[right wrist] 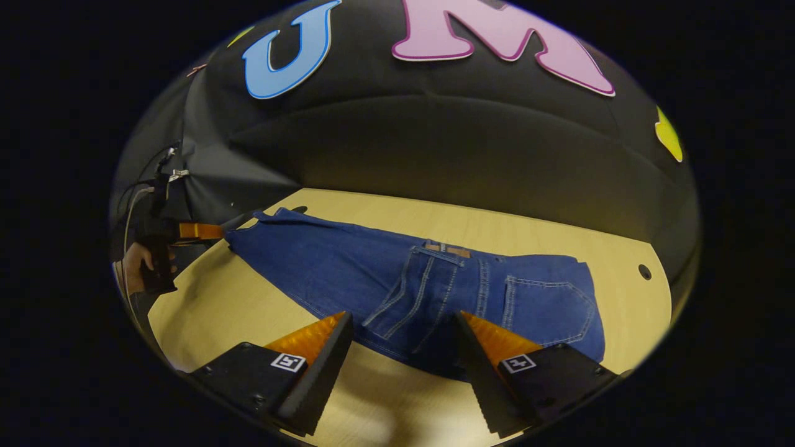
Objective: Grasp the waist and the cuffs of the jeans and fold them to make the two legs overlap; first hold the waist and fold one-third of the jeans toward the cuffs, then hold the cuffs and fold the remaining one-third in the same direction to finish folding.
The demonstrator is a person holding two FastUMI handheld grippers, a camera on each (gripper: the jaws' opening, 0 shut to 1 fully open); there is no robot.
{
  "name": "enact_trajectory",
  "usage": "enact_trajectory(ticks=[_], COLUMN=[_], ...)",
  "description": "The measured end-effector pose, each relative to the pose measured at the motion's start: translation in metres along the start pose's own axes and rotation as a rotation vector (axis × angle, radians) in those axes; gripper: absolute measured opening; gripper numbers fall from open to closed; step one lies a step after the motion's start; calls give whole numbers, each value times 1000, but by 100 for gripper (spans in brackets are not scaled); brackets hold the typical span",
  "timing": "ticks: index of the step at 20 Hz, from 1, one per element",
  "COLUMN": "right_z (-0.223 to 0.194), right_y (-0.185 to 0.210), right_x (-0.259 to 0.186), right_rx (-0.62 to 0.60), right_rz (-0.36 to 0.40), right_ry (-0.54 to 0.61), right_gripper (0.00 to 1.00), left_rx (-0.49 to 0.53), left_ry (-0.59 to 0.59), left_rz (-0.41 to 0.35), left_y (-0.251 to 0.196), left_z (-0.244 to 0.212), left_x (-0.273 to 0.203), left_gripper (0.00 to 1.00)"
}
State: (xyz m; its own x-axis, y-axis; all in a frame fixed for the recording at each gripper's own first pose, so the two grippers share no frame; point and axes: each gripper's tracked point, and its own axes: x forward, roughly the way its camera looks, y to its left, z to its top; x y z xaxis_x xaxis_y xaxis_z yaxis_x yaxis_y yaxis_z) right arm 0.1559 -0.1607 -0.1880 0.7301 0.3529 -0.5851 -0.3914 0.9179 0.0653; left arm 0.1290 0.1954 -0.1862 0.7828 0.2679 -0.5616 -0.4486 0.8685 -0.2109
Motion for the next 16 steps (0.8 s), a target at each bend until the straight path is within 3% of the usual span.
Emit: enact_trajectory(ticks=[2, 8, 13, 15, 16], right_z=[-2, 7, -2, -10, -14], right_y=[-21, -98, -117, -115, -113], right_x=[-12, -48, -54, -54, -53], right_rx=[23, 84, 120, 125, 129], right_rz=[-14, -106, -129, -121, -115], right_ry=[12, -16, -13, 1, 11], right_gripper=[98, 99, 98, 99, 98], left_rx=[-33, -63, -55, -9, 14], left_ry=[33, 65, 65, 87, 94], left_rz=[46, 80, 73, 57, 62], left_y=[7, 1, -9, -15, -18], left_z=[-9, -22, -21, -25, -28], left_x=[15, 40, 47, 45, 48], left_gripper=[98, 97, 100, 97, 82])
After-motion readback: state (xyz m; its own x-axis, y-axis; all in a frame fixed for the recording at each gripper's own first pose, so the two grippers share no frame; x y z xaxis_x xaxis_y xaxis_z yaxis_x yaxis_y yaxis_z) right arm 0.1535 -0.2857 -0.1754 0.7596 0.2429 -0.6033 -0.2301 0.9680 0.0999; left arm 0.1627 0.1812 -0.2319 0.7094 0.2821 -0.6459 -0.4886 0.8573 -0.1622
